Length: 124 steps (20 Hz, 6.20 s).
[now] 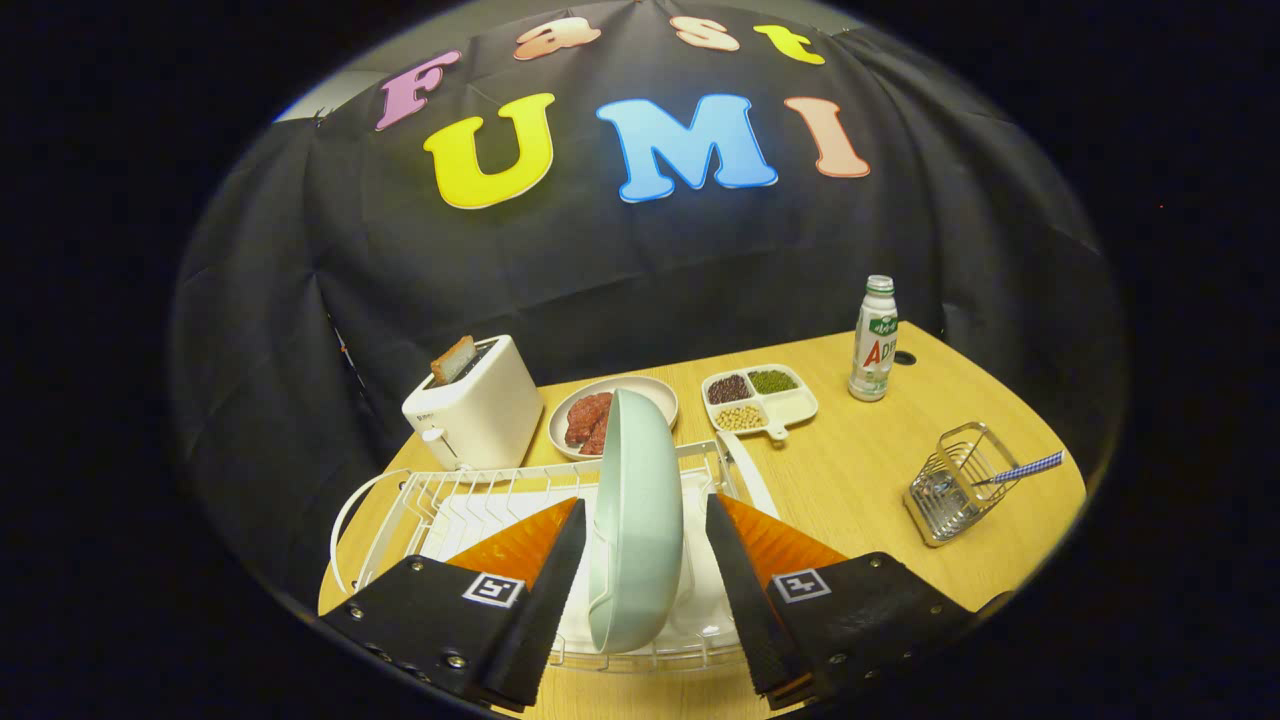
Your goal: Take the plate from the dish rack, then take the spoon from the basket and place it into the plate.
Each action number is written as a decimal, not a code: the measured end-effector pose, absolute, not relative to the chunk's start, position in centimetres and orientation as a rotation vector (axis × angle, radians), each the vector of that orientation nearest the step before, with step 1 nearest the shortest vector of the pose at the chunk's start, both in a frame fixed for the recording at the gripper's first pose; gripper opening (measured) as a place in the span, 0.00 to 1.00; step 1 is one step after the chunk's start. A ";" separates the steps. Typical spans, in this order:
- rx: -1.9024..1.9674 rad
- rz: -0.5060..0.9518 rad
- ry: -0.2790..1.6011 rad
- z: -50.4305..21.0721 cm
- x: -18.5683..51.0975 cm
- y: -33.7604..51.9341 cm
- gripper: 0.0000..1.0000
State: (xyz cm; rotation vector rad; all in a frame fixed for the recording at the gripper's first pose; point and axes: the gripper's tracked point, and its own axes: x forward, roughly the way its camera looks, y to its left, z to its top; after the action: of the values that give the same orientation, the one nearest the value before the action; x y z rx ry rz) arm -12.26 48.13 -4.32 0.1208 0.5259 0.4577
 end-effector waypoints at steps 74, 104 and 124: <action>0.207 0.395 0.820 -13.5 -28.2 35.6 0.34; 0.253 -0.159 0.564 -5.7 -10.9 20.4 0.53; 0.616 -0.227 0.505 -8.2 -2.6 17.6 0.19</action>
State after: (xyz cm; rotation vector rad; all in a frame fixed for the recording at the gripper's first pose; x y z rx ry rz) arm -2.59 17.57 -8.24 0.6162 0.5045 -0.2267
